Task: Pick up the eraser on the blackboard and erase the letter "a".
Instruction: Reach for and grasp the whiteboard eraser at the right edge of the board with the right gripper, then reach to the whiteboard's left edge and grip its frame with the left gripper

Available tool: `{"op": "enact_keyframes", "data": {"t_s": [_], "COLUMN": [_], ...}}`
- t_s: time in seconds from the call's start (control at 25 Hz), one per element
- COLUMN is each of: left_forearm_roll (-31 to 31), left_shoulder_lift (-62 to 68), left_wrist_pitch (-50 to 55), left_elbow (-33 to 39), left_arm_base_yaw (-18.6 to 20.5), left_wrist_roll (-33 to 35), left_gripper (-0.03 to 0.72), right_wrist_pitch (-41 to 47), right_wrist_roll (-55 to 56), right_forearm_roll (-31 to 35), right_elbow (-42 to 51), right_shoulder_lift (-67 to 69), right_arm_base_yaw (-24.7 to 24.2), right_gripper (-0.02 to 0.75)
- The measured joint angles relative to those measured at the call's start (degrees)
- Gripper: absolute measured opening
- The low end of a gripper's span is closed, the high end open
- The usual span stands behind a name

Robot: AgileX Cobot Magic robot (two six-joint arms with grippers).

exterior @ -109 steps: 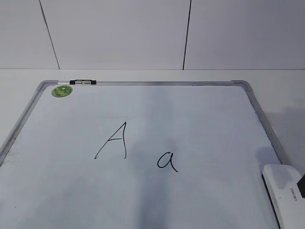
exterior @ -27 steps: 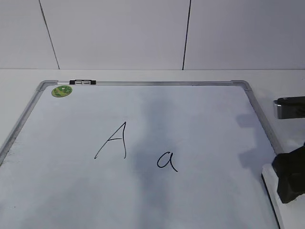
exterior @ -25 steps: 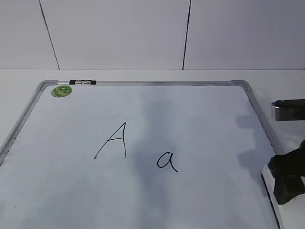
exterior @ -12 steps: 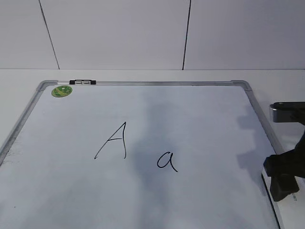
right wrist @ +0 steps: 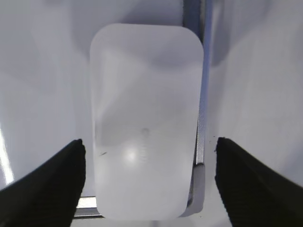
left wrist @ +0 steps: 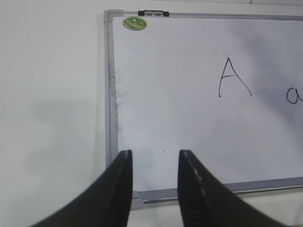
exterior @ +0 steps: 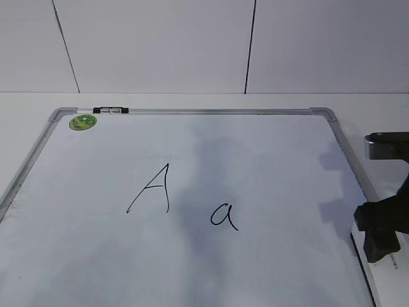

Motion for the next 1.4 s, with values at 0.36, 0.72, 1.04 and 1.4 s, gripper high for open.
{"op": "enact_keyframes", "data": {"t_s": [0.36, 0.72, 1.04, 1.4], "left_forearm_roll": [0.0, 0.0, 0.0, 0.0], "left_shoulder_lift": [0.0, 0.0, 0.0, 0.0], "left_wrist_pitch": [0.0, 0.0, 0.0, 0.0], "left_elbow": [0.0, 0.0, 0.0, 0.0], "left_arm_base_yaw": [0.0, 0.0, 0.0, 0.0], "left_wrist_roll": [0.0, 0.0, 0.0, 0.0], "left_gripper": [0.249, 0.249, 0.249, 0.249], "right_wrist_pitch": [-0.32, -1.22, -1.46, -3.12], "right_wrist_roll": [0.48, 0.48, 0.58, 0.98], "right_forearm_roll": [-0.04, 0.09, 0.44, 1.18], "right_elbow": [0.0, 0.0, 0.0, 3.24], "right_shoulder_lift": [1.04, 1.82, 1.91, 2.05], "right_arm_base_yaw": [0.0, 0.0, 0.0, 0.0], "right_gripper": [0.672, 0.667, 0.666, 0.656]}}
